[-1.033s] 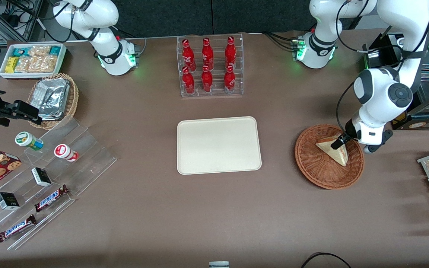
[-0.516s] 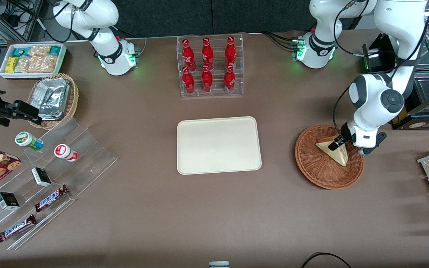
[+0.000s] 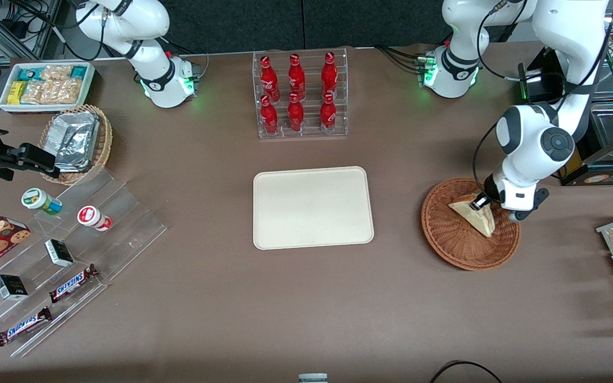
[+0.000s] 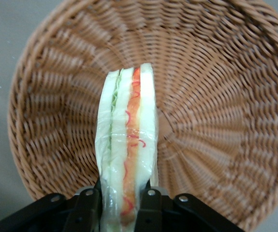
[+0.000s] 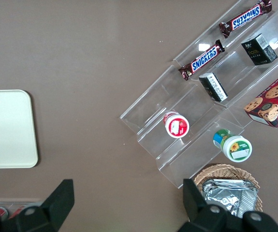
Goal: Place sandwich from basket to tray
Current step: 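Lower the left gripper onto the sandwich and close on it, then lift the sandwich and carry it toward the cream tray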
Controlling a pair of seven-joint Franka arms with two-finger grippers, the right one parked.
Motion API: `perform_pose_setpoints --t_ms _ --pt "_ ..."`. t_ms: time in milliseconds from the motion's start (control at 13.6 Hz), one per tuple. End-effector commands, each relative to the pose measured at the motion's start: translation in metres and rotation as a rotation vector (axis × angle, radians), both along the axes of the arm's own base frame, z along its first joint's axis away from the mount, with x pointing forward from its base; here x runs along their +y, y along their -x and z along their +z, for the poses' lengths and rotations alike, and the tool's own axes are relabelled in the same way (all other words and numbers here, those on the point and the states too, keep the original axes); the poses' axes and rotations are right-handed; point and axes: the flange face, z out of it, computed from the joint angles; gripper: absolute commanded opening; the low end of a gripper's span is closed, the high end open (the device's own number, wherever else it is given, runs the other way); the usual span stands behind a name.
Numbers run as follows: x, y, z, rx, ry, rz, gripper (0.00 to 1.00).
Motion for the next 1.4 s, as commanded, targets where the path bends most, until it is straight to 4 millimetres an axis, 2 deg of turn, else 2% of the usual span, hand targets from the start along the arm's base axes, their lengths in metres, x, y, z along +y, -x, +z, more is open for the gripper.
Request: perform_pose_setpoints --t_ms 0,221,369,516,664,885,1107,1180,1328 --pt "-0.013 -0.005 0.051 0.025 -0.008 -0.029 0.0" --pt "-0.033 -0.009 0.107 0.059 -0.073 -0.119 0.0" --pt "-0.07 -0.014 0.144 0.089 -0.082 -0.186 0.0" --pt "-0.119 -0.008 0.165 0.114 -0.104 -0.294 0.0" --pt "-0.18 0.006 0.167 0.113 -0.104 -0.394 0.0" --pt "-0.257 0.012 0.174 0.091 -0.059 -0.496 0.0" --pt "-0.313 0.02 0.165 0.083 -0.061 -0.52 0.0" --pt "-0.328 0.022 0.157 0.083 -0.06 -0.524 0.0" --pt "-0.372 0.032 0.145 0.076 -0.062 -0.599 0.0"
